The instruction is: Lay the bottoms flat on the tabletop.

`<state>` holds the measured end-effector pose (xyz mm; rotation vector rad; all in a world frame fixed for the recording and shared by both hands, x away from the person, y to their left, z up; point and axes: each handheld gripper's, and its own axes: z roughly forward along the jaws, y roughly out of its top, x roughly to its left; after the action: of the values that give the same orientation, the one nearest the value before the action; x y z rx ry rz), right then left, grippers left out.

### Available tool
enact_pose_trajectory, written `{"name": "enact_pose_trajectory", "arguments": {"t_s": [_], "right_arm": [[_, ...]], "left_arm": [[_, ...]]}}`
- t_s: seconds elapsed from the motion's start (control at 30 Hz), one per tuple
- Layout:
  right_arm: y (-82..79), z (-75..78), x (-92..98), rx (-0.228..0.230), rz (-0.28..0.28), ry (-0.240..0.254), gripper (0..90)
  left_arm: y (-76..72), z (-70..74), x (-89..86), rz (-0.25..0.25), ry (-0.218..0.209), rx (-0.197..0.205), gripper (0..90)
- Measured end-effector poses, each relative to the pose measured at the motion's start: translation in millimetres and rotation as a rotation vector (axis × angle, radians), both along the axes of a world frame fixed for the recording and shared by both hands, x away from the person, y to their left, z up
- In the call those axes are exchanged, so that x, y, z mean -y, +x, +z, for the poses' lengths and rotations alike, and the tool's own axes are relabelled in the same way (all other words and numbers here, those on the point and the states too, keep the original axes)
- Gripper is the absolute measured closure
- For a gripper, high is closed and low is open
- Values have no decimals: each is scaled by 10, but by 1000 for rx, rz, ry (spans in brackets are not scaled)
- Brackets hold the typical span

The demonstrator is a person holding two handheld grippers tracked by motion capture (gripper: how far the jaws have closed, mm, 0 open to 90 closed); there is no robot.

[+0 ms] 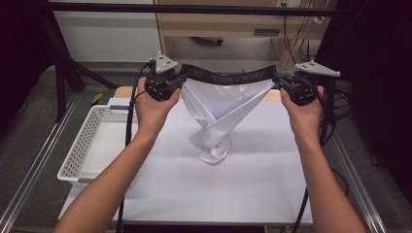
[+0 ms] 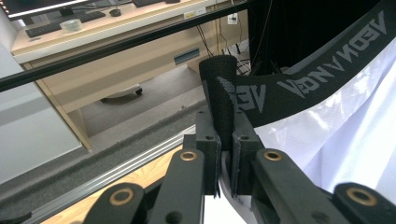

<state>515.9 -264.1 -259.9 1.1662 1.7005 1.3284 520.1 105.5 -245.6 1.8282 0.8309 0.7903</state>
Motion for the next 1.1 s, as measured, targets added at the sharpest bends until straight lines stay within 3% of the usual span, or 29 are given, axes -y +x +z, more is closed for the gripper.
{"name": "enact_pose_trajectory", "arguments": {"t_s": [0.13,0.23,0.47,0.63,0.7,0.77,0.8,0.9,1.1], "right_arm": [[14,-108,25,-23,-8,-12,866],[101,-213,40,-48,-16,-9,866],[400,-419,39,-100,-41,-2,866],[613,-542,7,-138,-72,-3,865],[694,-586,-18,-138,-95,-18,800],[723,-642,-46,-158,-119,-12,683],[710,-662,-63,-179,-117,-10,643],[531,-727,-127,-175,-98,-23,604],[-71,-958,-300,-170,-8,-14,521]], "left_arm": [[129,-116,42,7,11,-51,844],[272,-213,71,21,-13,-84,844],[573,-394,169,38,12,-111,844],[831,-488,204,53,21,-96,841],[938,-552,205,60,-6,-100,780],[978,-633,189,88,-49,-153,628],[951,-671,186,92,-44,-163,581],[763,-778,188,79,-9,-145,540],[179,-964,149,44,-13,-151,477]]}}
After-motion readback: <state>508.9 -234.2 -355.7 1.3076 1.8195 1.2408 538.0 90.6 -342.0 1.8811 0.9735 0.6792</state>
